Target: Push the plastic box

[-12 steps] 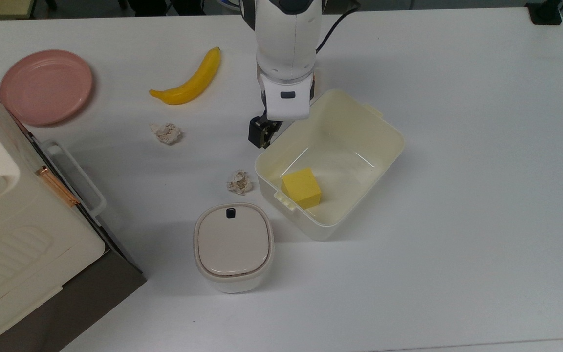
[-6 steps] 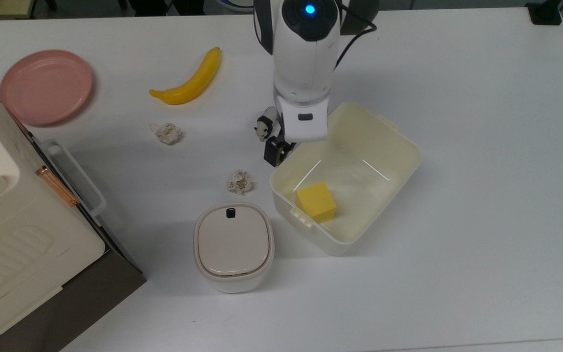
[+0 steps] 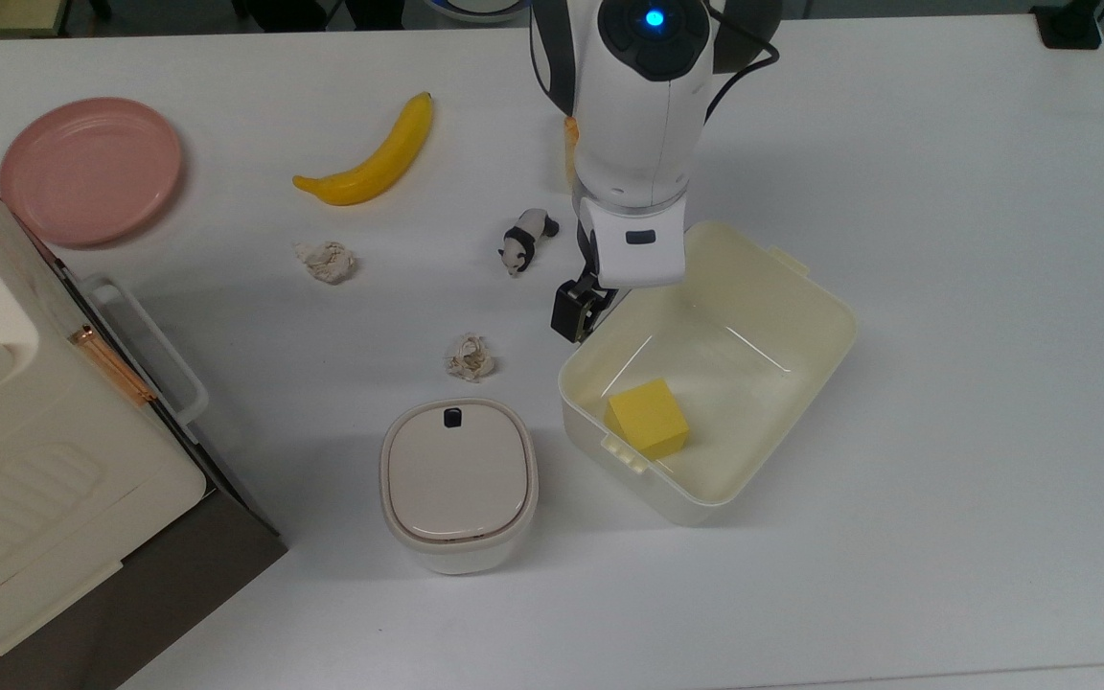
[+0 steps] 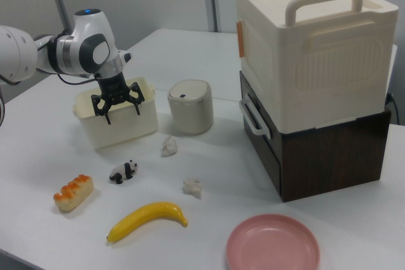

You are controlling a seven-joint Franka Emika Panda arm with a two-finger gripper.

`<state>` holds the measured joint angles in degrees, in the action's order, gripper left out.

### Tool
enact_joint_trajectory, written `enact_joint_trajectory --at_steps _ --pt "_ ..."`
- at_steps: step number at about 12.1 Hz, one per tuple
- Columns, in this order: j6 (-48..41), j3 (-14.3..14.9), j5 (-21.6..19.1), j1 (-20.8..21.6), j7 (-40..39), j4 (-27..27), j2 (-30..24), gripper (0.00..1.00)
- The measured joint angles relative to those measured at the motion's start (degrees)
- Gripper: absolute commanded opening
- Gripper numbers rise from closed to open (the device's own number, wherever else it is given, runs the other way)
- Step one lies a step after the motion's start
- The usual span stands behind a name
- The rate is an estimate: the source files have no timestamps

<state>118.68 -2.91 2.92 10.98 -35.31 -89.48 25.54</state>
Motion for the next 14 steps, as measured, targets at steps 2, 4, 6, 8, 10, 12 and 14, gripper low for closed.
enact_joint_trajectory --at_steps 2,4,6,8,10,12,14 --pt "0.00 0.01 0.50 0.00 0.00 0.20 0.13 1.00" --pt "-0.59 0.11 0.66 -0.33 0.17 0.27 -0.59 1.00" --pt "-6.66 0.46 0.79 -2.54 0.53 0.07 -4.90 1.00" --pt "-15.50 0.64 0.81 -7.07 0.56 0.05 -12.63 1.00" --pt "-20.94 0.68 0.41 -11.46 2.28 -0.14 -19.44 1.00" --pt "-23.59 0.68 -0.20 -12.73 14.21 -0.13 -23.21 1.00" --pt "-23.97 0.09 -0.21 -12.52 29.36 -0.12 -23.73 1.00"
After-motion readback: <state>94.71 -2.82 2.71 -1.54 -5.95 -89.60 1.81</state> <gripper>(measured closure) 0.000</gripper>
